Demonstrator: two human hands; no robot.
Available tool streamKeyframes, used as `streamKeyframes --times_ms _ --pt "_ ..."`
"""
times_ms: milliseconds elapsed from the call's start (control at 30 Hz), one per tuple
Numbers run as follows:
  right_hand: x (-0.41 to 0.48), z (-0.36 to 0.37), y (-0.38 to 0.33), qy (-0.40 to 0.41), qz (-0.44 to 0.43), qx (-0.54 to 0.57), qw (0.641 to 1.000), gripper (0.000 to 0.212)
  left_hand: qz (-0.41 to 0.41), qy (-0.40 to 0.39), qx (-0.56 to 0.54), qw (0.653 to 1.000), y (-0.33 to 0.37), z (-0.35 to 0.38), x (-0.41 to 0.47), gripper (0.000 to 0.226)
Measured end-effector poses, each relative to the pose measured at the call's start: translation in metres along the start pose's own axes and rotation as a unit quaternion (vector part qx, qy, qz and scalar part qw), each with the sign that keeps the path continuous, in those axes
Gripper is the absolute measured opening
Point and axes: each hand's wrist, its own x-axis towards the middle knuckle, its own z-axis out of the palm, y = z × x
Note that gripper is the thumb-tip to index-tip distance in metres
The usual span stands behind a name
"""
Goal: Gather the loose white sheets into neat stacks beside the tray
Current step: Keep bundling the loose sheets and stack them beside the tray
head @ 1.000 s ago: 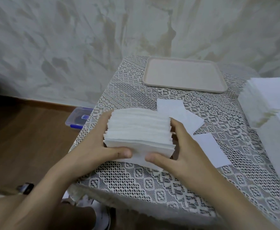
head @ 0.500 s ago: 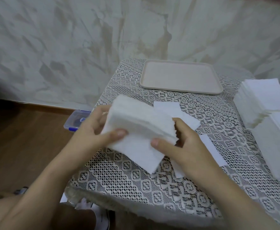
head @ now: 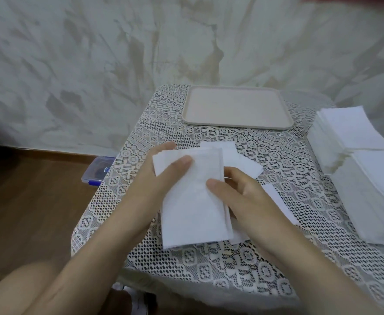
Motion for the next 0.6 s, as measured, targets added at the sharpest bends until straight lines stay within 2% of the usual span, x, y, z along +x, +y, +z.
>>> streamKeyframes --times_ms 67,167,333,533,600 --pt "-0.001 0.001 0.001 0.032 -0.006 0.027 0.999 0.023 -0.009 -0.008 -0.019 1.0 0.0 0.009 -0.002 0.058" --pt "-0.003 0.006 0.003 0.039 -0.03 0.011 0.999 0.022 -0.022 -0.021 -0.01 1.0 -0.002 0.022 -0.005 0.054" --pt "-0.001 0.014 0.002 0.053 -0.041 -0.012 0.998 0.031 0.025 -0.017 0.054 0.998 -0.007 0.033 -0.007 0.053" --pt "0.0 0.01 0.005 0.056 -0.017 -0.004 0.998 0.014 0.039 0.004 0.038 0.999 -0.01 0.037 -0.01 0.03" --pt "0.0 0.01 0.005 0.061 -0.017 0.0 0.998 0.016 0.034 0.005 0.037 0.999 -0.012 0.037 -0.01 0.038"
